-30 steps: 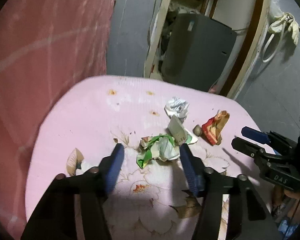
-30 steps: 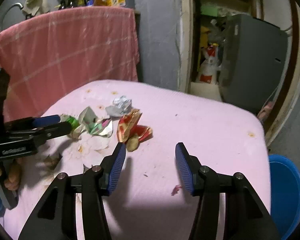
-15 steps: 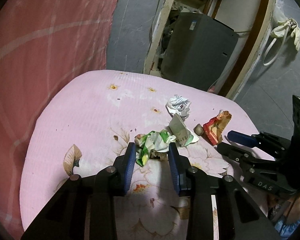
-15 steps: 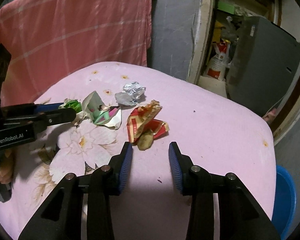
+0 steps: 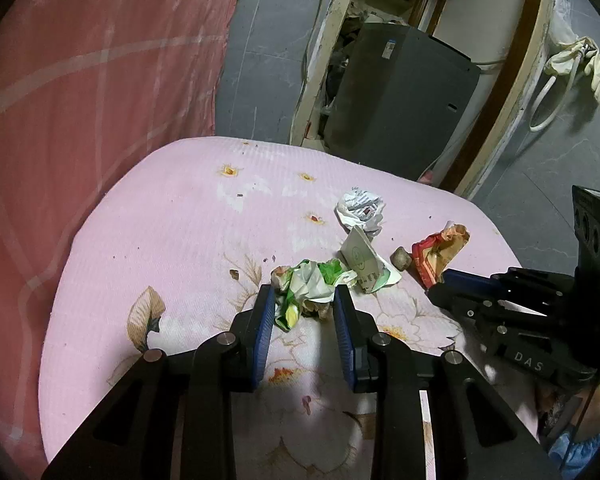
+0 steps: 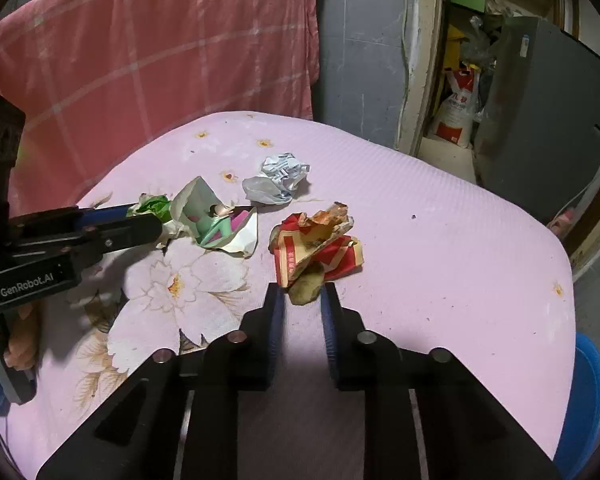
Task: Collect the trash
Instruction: 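Grasp a brown scrap with the right gripper while the left gripper grasps a green wrapper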
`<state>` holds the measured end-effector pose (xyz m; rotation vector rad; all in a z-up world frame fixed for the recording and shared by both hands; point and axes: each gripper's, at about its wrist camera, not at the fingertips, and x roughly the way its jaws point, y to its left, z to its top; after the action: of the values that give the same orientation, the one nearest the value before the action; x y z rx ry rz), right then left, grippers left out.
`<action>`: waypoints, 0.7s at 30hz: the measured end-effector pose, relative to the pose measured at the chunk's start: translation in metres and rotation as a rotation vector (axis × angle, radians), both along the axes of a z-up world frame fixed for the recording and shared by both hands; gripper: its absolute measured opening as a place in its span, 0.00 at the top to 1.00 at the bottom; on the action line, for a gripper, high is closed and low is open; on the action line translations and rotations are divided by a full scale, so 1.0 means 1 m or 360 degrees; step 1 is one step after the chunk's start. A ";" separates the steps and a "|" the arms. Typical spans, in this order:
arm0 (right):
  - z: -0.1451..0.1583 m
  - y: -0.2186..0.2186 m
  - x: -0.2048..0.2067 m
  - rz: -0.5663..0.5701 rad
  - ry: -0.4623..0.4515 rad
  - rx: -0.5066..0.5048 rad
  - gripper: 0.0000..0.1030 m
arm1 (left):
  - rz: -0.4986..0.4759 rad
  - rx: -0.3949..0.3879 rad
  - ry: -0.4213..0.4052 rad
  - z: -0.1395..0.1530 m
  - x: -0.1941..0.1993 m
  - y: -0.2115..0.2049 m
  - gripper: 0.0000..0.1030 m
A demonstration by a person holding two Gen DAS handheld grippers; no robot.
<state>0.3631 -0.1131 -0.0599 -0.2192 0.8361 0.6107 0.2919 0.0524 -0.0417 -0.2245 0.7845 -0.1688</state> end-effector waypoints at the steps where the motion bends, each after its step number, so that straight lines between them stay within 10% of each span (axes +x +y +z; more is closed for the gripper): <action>1: 0.000 0.000 0.000 -0.0002 -0.0002 0.0004 0.87 | 0.0000 -0.0001 0.0000 0.000 0.000 0.000 0.75; 21: 0.002 0.000 -0.005 -0.0038 -0.0053 0.0024 0.91 | 0.0014 -0.0046 -0.0003 -0.001 -0.001 0.001 0.79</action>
<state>0.3583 -0.1134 -0.0584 -0.2049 0.8009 0.5893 0.2906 0.0530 -0.0429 -0.2553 0.7795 -0.1720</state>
